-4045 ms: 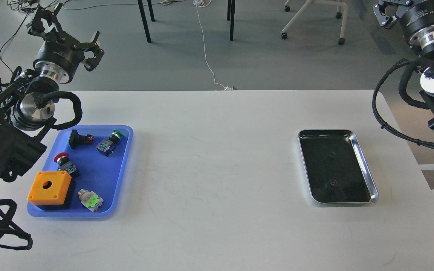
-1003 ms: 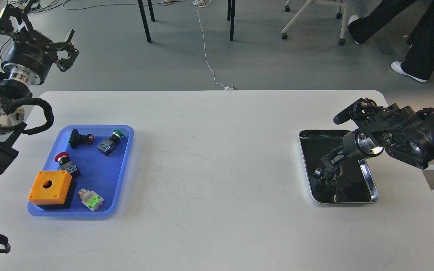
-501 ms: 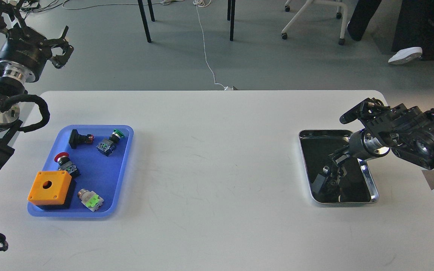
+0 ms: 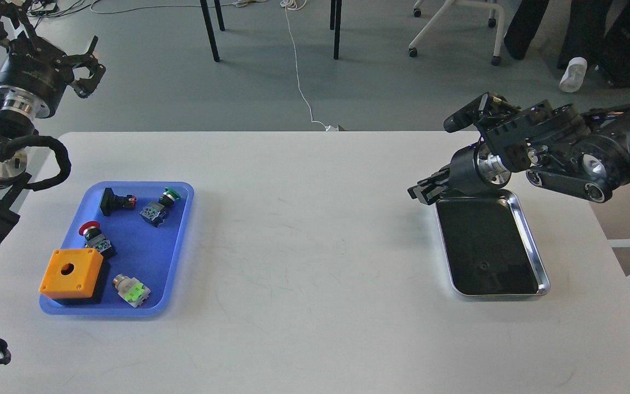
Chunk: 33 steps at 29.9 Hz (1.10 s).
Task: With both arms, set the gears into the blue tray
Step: 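Carry the black gear toward the table center with the right hand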
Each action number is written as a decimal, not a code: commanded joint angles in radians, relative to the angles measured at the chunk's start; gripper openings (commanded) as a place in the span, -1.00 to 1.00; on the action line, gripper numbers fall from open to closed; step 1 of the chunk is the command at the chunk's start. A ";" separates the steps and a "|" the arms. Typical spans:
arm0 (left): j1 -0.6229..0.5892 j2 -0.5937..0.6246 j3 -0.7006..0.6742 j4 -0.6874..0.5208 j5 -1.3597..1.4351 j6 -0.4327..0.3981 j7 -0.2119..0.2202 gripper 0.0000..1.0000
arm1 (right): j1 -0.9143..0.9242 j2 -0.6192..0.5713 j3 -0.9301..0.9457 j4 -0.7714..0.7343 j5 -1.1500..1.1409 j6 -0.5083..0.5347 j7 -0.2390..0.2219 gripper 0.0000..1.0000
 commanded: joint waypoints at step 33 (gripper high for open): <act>0.003 0.022 0.009 -0.011 0.008 0.017 0.003 0.96 | -0.354 0.308 0.127 -0.158 0.120 -0.281 0.048 -0.20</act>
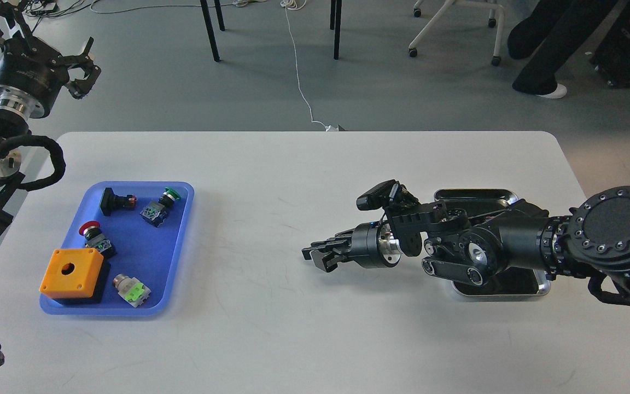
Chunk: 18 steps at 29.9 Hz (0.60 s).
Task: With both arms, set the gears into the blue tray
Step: 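Carry the black gear toward the table center with the right hand, then release the gear on the table and withdraw the right arm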
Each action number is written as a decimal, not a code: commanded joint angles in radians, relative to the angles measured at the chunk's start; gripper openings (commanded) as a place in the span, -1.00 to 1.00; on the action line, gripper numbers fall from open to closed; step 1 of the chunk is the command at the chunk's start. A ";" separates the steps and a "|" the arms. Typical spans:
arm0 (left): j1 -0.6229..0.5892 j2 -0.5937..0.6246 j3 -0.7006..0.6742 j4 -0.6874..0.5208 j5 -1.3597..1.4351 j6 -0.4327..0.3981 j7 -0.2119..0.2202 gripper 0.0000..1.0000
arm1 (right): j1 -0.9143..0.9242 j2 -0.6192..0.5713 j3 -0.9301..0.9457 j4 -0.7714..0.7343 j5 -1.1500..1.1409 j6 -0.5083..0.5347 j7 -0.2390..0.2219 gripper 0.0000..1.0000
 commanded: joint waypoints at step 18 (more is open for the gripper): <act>-0.001 0.040 0.003 -0.002 0.003 -0.004 0.005 0.96 | 0.142 0.000 0.190 0.011 0.043 0.015 0.000 0.94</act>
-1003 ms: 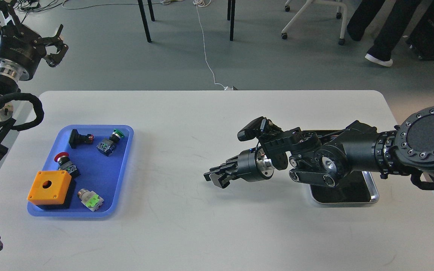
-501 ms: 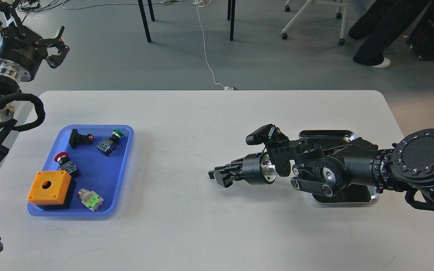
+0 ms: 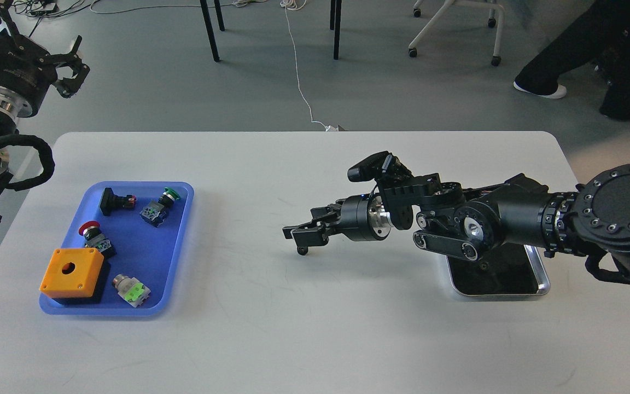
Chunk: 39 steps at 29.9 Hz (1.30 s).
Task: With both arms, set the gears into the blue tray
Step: 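Release the gear on the table and withdraw the right arm, then reach the left hand toward the black gear on the table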
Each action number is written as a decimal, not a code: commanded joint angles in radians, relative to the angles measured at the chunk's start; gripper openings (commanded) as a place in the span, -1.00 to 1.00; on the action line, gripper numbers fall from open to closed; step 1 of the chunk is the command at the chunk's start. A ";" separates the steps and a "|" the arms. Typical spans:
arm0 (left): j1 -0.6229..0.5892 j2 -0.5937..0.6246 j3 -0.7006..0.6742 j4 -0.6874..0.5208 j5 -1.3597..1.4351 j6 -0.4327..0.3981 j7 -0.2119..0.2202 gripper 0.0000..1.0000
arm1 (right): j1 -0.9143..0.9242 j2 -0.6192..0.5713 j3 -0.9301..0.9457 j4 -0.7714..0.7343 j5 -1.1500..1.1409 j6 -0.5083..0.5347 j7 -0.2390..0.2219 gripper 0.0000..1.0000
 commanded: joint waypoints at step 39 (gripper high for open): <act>-0.084 -0.222 0.435 -0.555 2.103 0.309 -0.131 0.64 | -0.524 -0.712 1.031 -0.006 0.878 0.398 0.000 0.96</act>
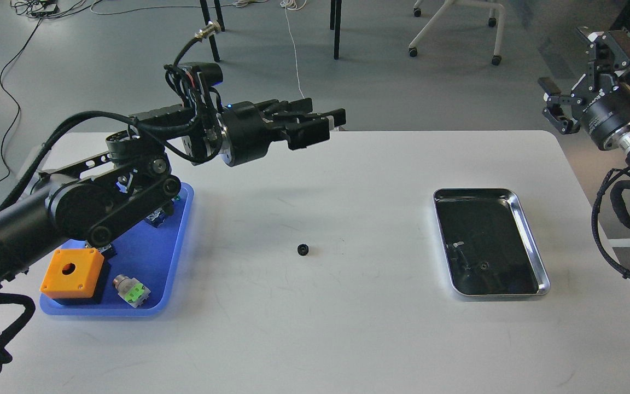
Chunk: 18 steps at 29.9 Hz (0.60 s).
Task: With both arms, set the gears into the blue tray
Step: 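Reach the left hand toward the black gear on the table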
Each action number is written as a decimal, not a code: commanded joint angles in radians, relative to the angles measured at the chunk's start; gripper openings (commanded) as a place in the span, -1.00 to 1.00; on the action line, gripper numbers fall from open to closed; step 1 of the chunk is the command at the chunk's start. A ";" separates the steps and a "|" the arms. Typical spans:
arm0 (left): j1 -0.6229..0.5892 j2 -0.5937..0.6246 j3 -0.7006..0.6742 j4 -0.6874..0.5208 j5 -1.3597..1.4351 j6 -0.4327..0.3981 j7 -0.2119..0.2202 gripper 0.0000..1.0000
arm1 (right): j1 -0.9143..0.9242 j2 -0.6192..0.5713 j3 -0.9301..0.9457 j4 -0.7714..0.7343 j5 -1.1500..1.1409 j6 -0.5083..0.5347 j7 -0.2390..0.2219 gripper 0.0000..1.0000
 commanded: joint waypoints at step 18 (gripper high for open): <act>0.029 -0.128 0.483 0.273 0.279 0.262 -0.018 0.27 | -0.290 -0.022 0.224 0.000 0.010 0.154 0.000 0.98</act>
